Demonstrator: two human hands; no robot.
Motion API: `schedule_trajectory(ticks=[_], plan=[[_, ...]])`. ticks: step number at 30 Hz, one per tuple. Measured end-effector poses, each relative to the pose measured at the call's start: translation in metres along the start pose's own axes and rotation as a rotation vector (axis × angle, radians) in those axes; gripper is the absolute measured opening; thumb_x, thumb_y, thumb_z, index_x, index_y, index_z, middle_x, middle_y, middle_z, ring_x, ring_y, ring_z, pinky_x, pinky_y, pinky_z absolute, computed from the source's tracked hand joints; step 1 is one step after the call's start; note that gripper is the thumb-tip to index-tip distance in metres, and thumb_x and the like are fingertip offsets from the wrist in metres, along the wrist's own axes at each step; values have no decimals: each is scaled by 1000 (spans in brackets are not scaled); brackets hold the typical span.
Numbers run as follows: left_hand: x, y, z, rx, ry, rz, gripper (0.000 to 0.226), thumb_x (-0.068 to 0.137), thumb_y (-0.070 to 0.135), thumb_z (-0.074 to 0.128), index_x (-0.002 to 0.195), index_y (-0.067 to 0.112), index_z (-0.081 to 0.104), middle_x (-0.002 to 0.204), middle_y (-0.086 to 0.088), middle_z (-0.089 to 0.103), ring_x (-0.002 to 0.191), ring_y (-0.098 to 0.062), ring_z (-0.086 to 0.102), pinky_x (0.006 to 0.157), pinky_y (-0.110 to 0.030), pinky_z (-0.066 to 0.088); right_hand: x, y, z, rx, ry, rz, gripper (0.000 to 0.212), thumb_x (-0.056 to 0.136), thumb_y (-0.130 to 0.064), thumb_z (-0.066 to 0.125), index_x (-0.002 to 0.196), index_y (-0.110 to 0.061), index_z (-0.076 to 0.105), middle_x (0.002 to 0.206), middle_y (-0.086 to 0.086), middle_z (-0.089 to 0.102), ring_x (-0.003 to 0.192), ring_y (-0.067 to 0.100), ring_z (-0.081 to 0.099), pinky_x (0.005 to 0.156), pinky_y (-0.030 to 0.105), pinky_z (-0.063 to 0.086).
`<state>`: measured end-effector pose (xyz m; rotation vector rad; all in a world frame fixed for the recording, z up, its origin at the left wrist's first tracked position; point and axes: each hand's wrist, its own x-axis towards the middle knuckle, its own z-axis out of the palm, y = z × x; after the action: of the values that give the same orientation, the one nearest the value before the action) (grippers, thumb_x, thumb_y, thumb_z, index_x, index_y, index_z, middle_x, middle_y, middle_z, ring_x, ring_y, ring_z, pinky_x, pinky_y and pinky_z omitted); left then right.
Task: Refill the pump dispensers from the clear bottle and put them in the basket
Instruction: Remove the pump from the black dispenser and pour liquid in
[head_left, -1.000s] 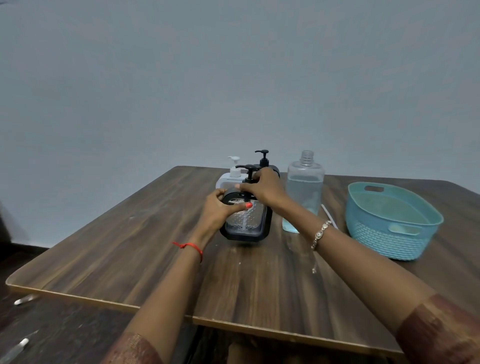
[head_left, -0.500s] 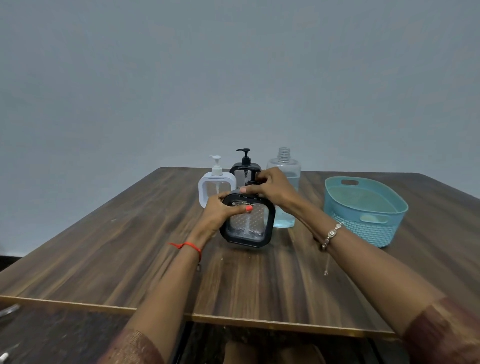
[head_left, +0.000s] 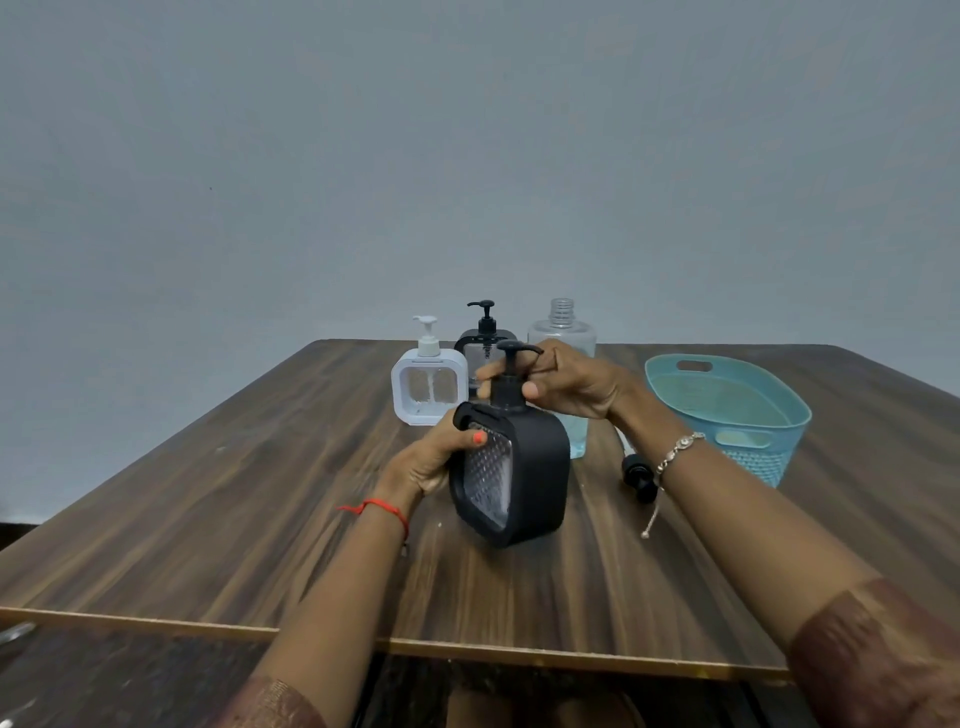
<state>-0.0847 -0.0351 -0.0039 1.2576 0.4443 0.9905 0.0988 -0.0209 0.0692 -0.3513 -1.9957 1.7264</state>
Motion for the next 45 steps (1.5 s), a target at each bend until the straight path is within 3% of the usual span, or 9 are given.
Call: schedule_trajectory(ticks=[4,9,15,19,25,30,35,38,45], plan=[[3,6,3,99,158,83,80,29,33,94,98,9,63,84,0,74,82,-13,69,76,-25,56,1,-4,1,-70,260,-13,41,78,-6,64,118,-3,58,107,6,69,103,17,64,89,24,49],[8,12,5,289,412,164,29,62,2,81,87,10,68,75,3,74,71,-9,69,69,-24,53,13,-5,4,-585,727,55,19,70,-22,80,83,-12,69,80,6,65,74,14,59,72,26,46],[11,14,3,356,566,197,39,64,0,81,99,3,64,87,-5,71,76,-14,68,65,-18,54,10,-8,8,-499,750,27,22,80,-9,68,101,-8,68,93,6,67,89,15,59,80,25,42],[12,14,5,408,582,185,40,62,5,84,96,10,62,90,-5,70,81,-16,68,71,-22,54,19,-5,21,-646,870,49,36,71,-27,79,86,3,67,70,7,59,65,14,52,65,24,42],[11,11,7,419,604,167,47,61,6,85,103,4,63,91,-5,70,81,-15,67,67,-17,54,19,-13,24,-618,862,40,9,78,3,57,78,1,66,64,-2,59,66,7,53,73,23,41],[12,12,11,423,608,167,40,62,5,84,94,12,61,87,-1,69,73,-7,66,60,-11,52,22,-3,26,-758,906,125,36,72,-31,77,84,2,67,73,6,62,66,14,55,63,27,42],[11,11,11,420,569,163,37,63,2,83,93,12,63,84,0,69,64,2,67,59,-12,51,15,-13,27,-676,894,114,21,73,-18,76,83,0,71,79,12,68,68,14,59,68,28,48],[9,9,7,410,564,147,43,64,1,82,102,6,63,88,-2,70,74,-6,68,62,-13,53,9,-26,28,-522,925,14,18,78,-10,71,95,-3,70,90,8,69,75,4,59,69,15,43],[4,9,-10,323,677,169,43,64,-2,81,101,8,61,91,-5,69,80,-17,65,72,-23,56,-14,-39,29,-362,1251,-633,19,77,-6,71,95,-7,66,83,1,66,77,12,60,65,24,50]])
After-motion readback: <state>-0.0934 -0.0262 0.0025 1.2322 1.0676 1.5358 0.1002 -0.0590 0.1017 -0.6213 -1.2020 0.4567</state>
